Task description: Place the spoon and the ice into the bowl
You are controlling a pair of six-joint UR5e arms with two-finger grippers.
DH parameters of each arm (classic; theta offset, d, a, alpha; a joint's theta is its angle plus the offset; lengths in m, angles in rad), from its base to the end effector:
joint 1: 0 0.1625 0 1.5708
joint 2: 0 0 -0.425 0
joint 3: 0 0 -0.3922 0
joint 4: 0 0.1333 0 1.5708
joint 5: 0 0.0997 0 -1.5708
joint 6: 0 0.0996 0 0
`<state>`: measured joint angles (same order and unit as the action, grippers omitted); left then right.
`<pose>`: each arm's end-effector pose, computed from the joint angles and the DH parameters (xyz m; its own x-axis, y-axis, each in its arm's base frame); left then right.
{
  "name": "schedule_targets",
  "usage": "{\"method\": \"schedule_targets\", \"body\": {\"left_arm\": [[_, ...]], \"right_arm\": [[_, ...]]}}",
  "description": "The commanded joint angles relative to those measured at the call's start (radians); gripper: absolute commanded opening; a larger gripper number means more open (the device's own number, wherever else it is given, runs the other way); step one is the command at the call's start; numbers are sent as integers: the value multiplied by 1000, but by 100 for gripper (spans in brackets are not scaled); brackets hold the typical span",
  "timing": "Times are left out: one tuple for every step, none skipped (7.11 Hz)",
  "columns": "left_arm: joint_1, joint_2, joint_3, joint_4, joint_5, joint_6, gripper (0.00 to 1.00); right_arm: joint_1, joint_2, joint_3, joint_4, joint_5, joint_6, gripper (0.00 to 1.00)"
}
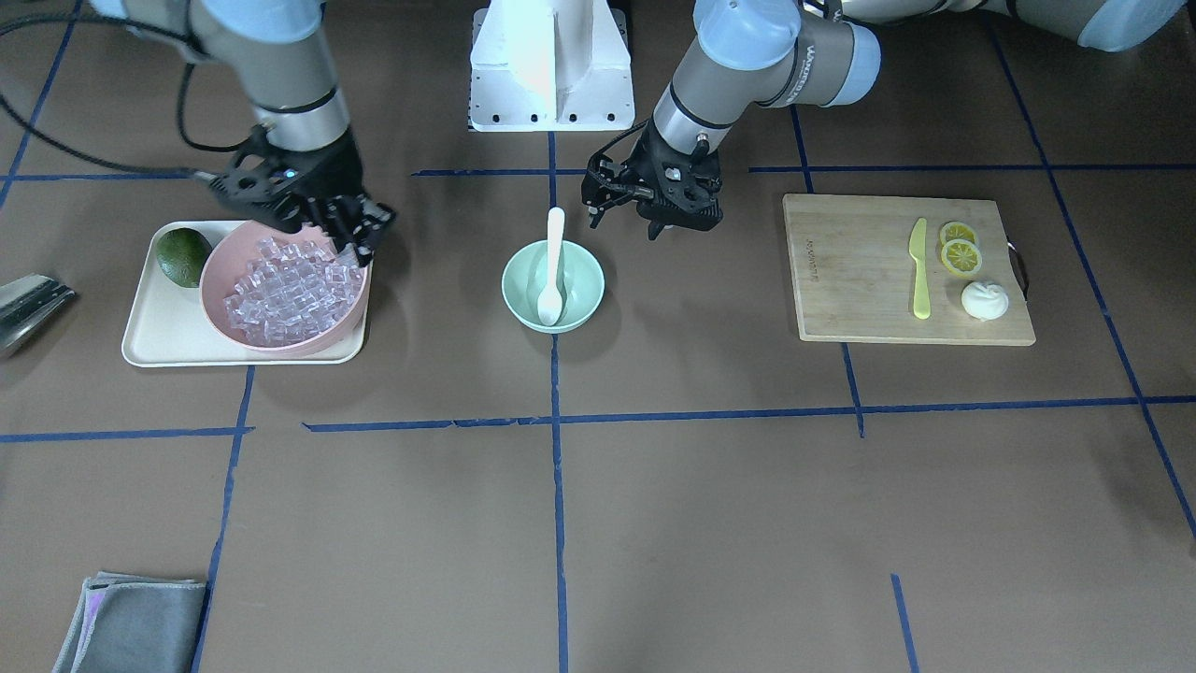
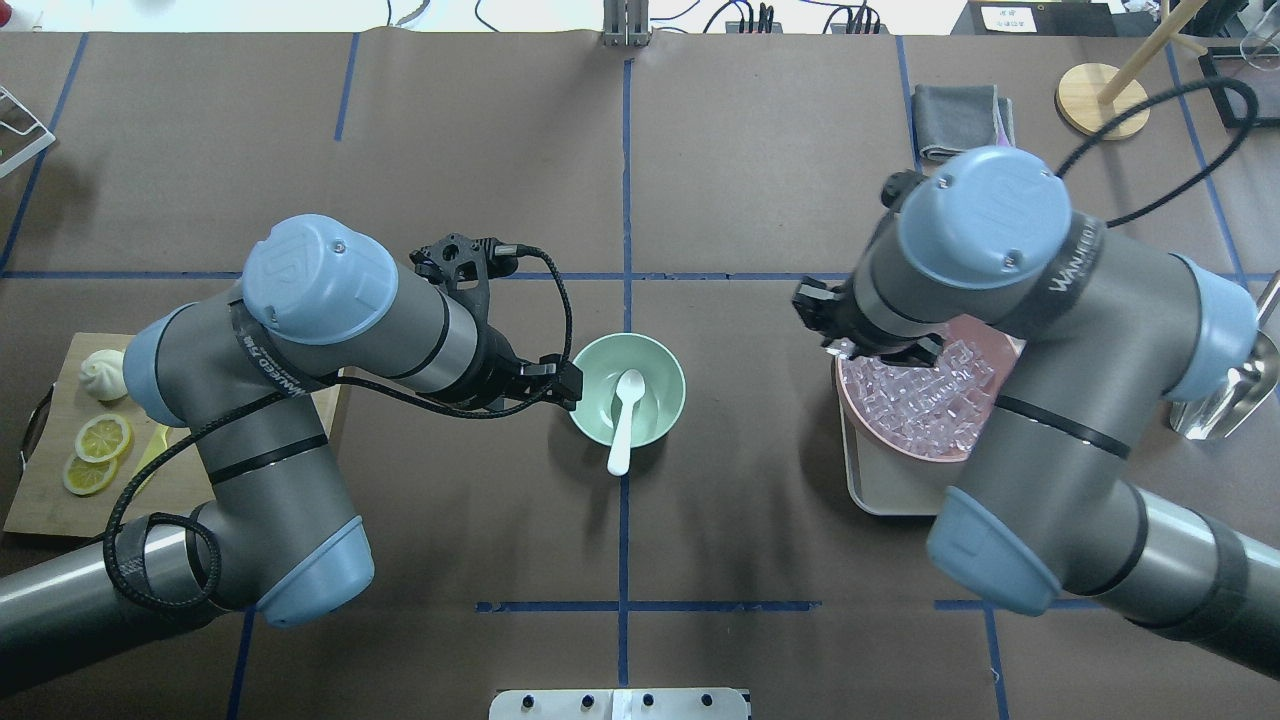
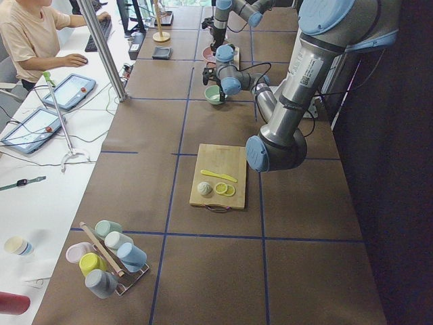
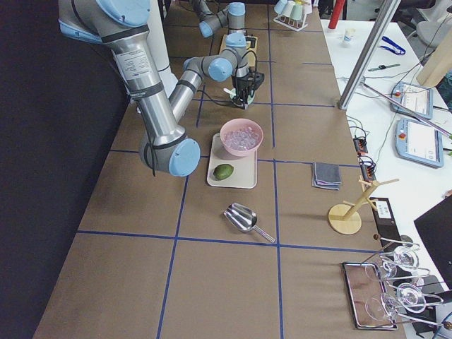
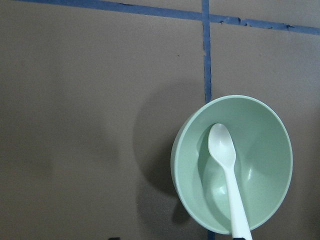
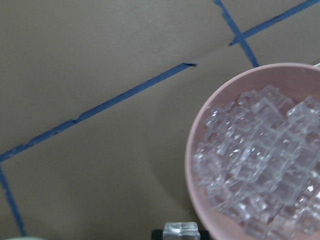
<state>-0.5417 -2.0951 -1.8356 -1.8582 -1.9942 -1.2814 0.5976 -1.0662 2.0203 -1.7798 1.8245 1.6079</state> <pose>0.4804 -0.3969 0.2074 0.4353 0.0417 -0.8993 0.0375 0.9972 0.0644 -0.4111 -0.4108 0.2178 0.5922 0.4465 0.6707 -0.4262 0.8800 -0.2095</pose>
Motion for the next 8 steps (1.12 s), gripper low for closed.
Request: {"method": "schedule_targets", "body": {"left_arm": [[-41,81,-80,1,-8,8,100],[-50,108,-111,1,-8,8,100],[-60,130,-137,5,-6,8,100],[-61,168,-174,7,-6,8,100],[-87,215,-210,8,-8,8,100],[-122,248,-223,8,-14,13,100],[-147,272,-223,7,-41,29,100],[-190,327,-225,5,-81,101,100]], "right_arm": [[-100,63,-75,166,-7,114,0],[-114,116,-189,266,-7,171,0],[-123,162,-257,286,-8,167,2],[-134,188,-322,349,-8,164,4],[-136,208,-377,412,-8,171,5],[-140,213,-387,413,-8,167,61],[-139,200,-374,410,-7,161,99],[-128,151,-321,408,1,158,100]]}}
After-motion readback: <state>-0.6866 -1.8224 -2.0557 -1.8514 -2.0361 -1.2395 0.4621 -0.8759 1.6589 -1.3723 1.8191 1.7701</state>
